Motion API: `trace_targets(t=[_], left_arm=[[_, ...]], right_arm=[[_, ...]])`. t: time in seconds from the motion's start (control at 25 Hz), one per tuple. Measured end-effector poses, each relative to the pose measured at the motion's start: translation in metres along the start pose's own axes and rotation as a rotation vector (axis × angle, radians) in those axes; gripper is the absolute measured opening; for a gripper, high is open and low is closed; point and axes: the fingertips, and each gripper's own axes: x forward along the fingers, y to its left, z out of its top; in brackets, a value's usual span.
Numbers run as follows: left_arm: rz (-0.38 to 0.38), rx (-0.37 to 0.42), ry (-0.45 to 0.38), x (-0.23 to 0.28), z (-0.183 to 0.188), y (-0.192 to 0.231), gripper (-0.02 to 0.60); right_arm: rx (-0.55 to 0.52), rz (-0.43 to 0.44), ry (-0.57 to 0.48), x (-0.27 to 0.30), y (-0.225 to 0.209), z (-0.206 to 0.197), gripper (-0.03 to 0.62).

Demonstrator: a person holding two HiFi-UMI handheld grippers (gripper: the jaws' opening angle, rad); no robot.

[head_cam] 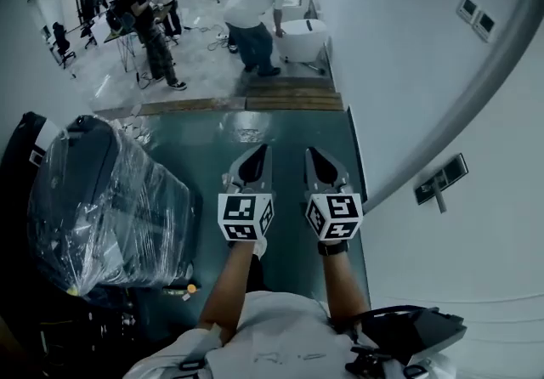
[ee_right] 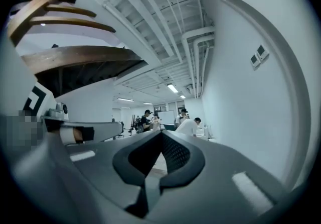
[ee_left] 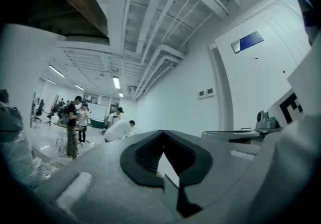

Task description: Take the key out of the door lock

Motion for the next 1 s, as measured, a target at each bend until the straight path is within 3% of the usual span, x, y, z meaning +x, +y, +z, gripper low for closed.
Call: trace_targets(t=[0.12, 0.28, 0.56, 0.72, 0.84, 1.0], left_arm=[[-0.148, -0.031, -0.002, 0.076, 0.001, -0.010, 0.002], [-0.347, -0.001, -0.053, 0.164, 0.032, -0.030, 0.002], [-0.576, -0.007, -0.023, 0.270, 0.034, -0.048, 0.002], [-0.785, -0.027, 0.023, 0.296, 0.017, -0.125, 0.002], [-0.953, -0.048, 0.040, 0.296, 0.007, -0.201, 0.002], [-1.122, -0.066, 0.042, 0.284, -0.003, -0.299, 0.002]], right_arm=[[-0.009, -0.118, -0.012, 0.039, -0.051, 0.007, 0.003], [-0.032, -0.269, -0.064, 0.082, -0.108, 0.046, 0.003], [-0.061, -0.482, -0.072, 0.118, -0.175, 0.064, 0.003], [-0.067, -0.690, -0.088, 0.067, -0.228, 0.073, 0.003], [-0.066, -0.845, -0.091, 0.012, -0.266, 0.074, 0.003], [-0.079, -1.001, -0.107, -0.064, -0.308, 0.077, 0.003]])
